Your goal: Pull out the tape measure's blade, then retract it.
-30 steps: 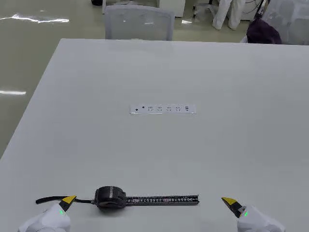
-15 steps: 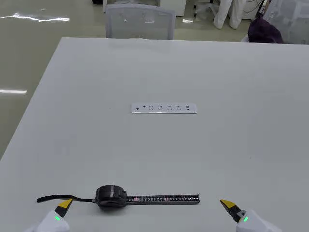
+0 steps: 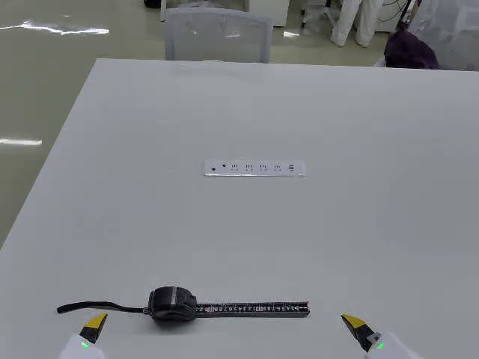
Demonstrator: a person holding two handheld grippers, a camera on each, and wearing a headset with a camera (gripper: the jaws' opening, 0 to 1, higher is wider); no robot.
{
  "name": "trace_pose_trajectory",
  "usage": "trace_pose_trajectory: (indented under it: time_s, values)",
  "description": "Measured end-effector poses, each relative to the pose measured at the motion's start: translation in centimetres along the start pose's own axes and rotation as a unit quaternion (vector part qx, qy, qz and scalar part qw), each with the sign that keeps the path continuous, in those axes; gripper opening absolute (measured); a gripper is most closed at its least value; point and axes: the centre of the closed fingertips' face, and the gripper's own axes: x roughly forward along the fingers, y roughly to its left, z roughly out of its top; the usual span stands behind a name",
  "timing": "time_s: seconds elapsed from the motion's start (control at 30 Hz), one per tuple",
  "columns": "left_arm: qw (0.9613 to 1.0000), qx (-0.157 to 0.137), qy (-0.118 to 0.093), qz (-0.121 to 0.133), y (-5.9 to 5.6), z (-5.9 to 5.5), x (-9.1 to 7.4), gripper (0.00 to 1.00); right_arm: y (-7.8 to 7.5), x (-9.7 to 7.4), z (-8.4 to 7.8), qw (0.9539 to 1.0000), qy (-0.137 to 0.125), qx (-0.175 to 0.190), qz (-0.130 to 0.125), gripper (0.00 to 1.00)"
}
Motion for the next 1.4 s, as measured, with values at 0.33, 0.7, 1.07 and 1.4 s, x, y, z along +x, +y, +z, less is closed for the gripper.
trace_pose_trajectory:
  time_s: [0.33,0.7,1.07,1.4]
  values:
    - [0.9999,0.002,0.010,0.002,-0.4,-0.6,0.0,0.99,0.4,0.1,-0.2,1.0000,0.001,0.002,0.002,0.92]
    - [0.9995,-0.024,-0.010,0.017,-0.2,0.0,0.2,0.99,0.4,-0.1,0.0,1.0000,-0.003,0.004,0.002,0.92]
    - [0.9985,-0.040,-0.005,0.038,0.3,-0.6,0.7,0.99,0.5,0.1,-0.2,1.0000,-0.004,0.002,0.006,0.91]
    - [0.9978,-0.048,-0.003,0.045,-0.2,-1.3,2.3,0.99,0.8,0.5,-0.2,0.9998,-0.008,-0.004,0.017,0.88]
